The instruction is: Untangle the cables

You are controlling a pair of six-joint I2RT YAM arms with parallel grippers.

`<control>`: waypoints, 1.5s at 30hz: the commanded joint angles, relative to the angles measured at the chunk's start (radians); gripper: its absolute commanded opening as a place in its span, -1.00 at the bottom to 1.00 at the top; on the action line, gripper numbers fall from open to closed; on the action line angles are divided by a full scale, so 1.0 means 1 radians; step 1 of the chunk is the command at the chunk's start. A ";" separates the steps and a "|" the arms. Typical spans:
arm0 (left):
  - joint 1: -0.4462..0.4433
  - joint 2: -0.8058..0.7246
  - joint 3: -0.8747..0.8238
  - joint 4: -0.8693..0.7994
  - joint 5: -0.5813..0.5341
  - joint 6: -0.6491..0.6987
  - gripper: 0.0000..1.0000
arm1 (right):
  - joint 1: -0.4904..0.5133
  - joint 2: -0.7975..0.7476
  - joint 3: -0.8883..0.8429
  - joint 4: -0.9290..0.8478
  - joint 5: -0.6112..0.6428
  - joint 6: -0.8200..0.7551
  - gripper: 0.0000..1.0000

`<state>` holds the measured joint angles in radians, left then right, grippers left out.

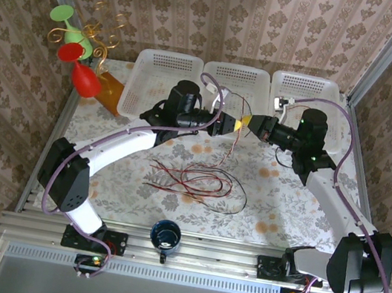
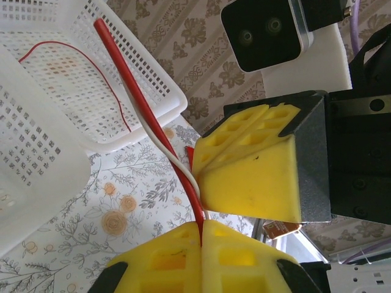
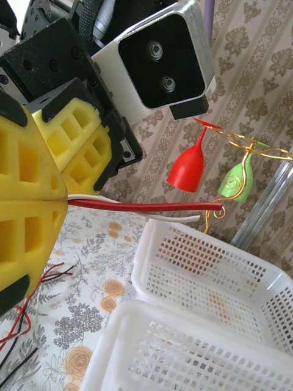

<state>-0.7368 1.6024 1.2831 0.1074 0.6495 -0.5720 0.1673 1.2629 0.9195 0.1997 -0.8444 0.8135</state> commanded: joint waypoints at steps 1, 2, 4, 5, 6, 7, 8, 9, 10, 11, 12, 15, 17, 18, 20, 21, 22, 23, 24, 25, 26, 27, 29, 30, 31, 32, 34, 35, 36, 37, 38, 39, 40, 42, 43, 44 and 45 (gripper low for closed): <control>0.008 -0.039 -0.004 -0.013 -0.046 0.027 -1.00 | -0.016 -0.034 -0.022 -0.067 0.049 -0.031 -1.00; 0.008 -0.043 -0.004 -0.020 -0.059 0.032 -1.00 | -0.018 -0.041 -0.029 -0.080 0.072 -0.038 -1.00; 0.010 -0.048 -0.005 -0.040 -0.083 0.043 -1.00 | -0.020 -0.051 -0.040 -0.105 0.107 -0.048 -1.00; 0.009 -0.050 -0.005 -0.051 -0.093 0.049 -1.00 | -0.022 -0.055 -0.047 -0.111 0.123 -0.048 -1.00; 0.011 -0.051 -0.004 -0.062 -0.103 0.052 -1.00 | -0.025 -0.058 -0.053 -0.113 0.132 -0.046 -1.00; 0.011 -0.056 -0.004 -0.073 -0.120 0.056 -1.00 | -0.028 -0.061 -0.059 -0.119 0.143 -0.045 -1.00; 0.012 -0.061 -0.005 -0.083 -0.139 0.058 -1.00 | -0.032 -0.063 -0.061 -0.133 0.158 -0.045 -1.00; 0.012 -0.067 -0.008 -0.094 -0.162 0.061 -1.00 | -0.036 -0.066 -0.061 -0.152 0.174 -0.047 -1.00; 0.014 -0.078 -0.010 -0.112 -0.197 0.068 -1.00 | -0.040 -0.069 -0.061 -0.174 0.195 -0.050 -1.00; 0.015 -0.087 -0.009 -0.135 -0.238 0.074 -1.00 | -0.045 -0.075 -0.061 -0.199 0.219 -0.054 -1.00; 0.016 -0.096 -0.013 -0.149 -0.268 0.077 -1.00 | -0.049 -0.079 -0.061 -0.221 0.239 -0.061 -1.00; 0.029 -0.133 -0.039 -0.162 -0.345 0.073 -1.00 | -0.062 -0.100 -0.067 -0.247 0.278 -0.070 -1.00; 0.040 -0.154 -0.063 -0.147 -0.361 0.062 -1.00 | -0.066 -0.108 -0.069 -0.249 0.281 -0.071 -1.00; 0.045 -0.161 -0.071 -0.141 -0.361 0.057 -1.00 | -0.066 -0.109 -0.068 -0.250 0.280 -0.071 -1.00; 0.050 -0.168 -0.078 -0.140 -0.360 0.052 -1.00 | -0.067 -0.104 -0.067 -0.245 0.268 -0.066 -1.00; 0.050 -0.168 -0.079 -0.138 -0.354 0.051 -1.00 | -0.066 -0.099 -0.068 -0.230 0.251 -0.058 -1.00; 0.050 -0.166 -0.079 -0.134 -0.340 0.047 -1.00 | -0.066 -0.091 -0.071 -0.204 0.220 -0.043 -1.00; 0.049 -0.160 -0.077 -0.130 -0.323 0.040 -1.00 | -0.063 -0.081 -0.071 -0.178 0.186 -0.026 -1.00; 0.050 -0.155 -0.076 -0.123 -0.308 0.033 -1.00 | -0.056 -0.069 -0.070 -0.152 0.153 -0.017 -1.00; 0.047 -0.150 -0.074 -0.115 -0.297 0.027 -1.00 | -0.048 -0.056 -0.065 -0.138 0.126 -0.011 -1.00; 0.044 -0.143 -0.071 -0.112 -0.290 0.024 -1.00 | -0.040 -0.045 -0.055 -0.142 0.111 -0.012 -1.00; 0.042 -0.139 -0.067 -0.111 -0.286 0.024 -1.00 | -0.031 -0.037 -0.047 -0.145 0.099 -0.016 -0.92; 0.037 -0.132 -0.057 -0.113 -0.283 0.026 -1.00 | -0.020 -0.023 -0.032 -0.158 0.088 -0.022 -0.62; 0.034 -0.130 -0.054 -0.116 -0.281 0.026 -1.00 | -0.018 -0.020 -0.031 -0.156 0.087 -0.022 -0.52; 0.032 -0.129 -0.051 -0.115 -0.280 0.026 -1.00 | -0.017 -0.019 -0.031 -0.152 0.087 -0.022 -0.41; 0.032 -0.129 -0.050 -0.117 -0.278 0.026 -1.00 | -0.015 -0.020 -0.031 -0.149 0.089 -0.021 -0.33; 0.030 -0.129 -0.048 -0.120 -0.277 0.026 -1.00 | -0.014 -0.019 -0.031 -0.142 0.084 -0.018 -0.21; 0.029 -0.127 -0.049 -0.121 -0.274 0.026 -1.00 | -0.012 -0.017 -0.031 -0.135 0.081 -0.015 -0.16; 0.028 -0.127 -0.050 -0.123 -0.275 0.025 -1.00 | -0.010 -0.016 -0.030 -0.132 0.075 -0.013 -0.12; 0.027 -0.126 -0.050 -0.122 -0.274 0.025 -1.00 | -0.007 -0.016 -0.028 -0.127 0.070 -0.012 -0.08; 0.028 -0.124 -0.049 -0.123 -0.274 0.025 -1.00 | -0.003 -0.013 -0.028 -0.125 0.067 -0.012 -0.04; 0.028 -0.124 -0.050 -0.123 -0.272 0.026 -1.00 | 0.002 -0.012 -0.027 -0.121 0.063 -0.011 -0.01; 0.026 -0.121 -0.048 -0.124 -0.271 0.024 -1.00 | 0.010 -0.009 -0.025 -0.117 0.059 -0.012 0.02; 0.024 -0.119 -0.047 -0.124 -0.266 0.024 -1.00 | 0.022 0.004 -0.016 -0.115 0.058 -0.013 0.05; 0.023 -0.118 -0.045 -0.124 -0.263 0.023 -1.00 | 0.027 0.015 -0.008 -0.118 0.056 -0.014 0.06; 0.022 -0.117 -0.044 -0.123 -0.257 0.027 -1.00 | 0.029 0.028 -0.002 -0.117 0.051 -0.007 0.07; 0.021 -0.118 -0.042 -0.125 -0.252 0.030 -1.00 | 0.029 0.041 0.005 -0.114 0.047 0.000 0.07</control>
<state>-0.7078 1.4773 1.2167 -0.0227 0.3695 -0.5316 0.1883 1.2732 0.8818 0.0605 -0.7574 0.7998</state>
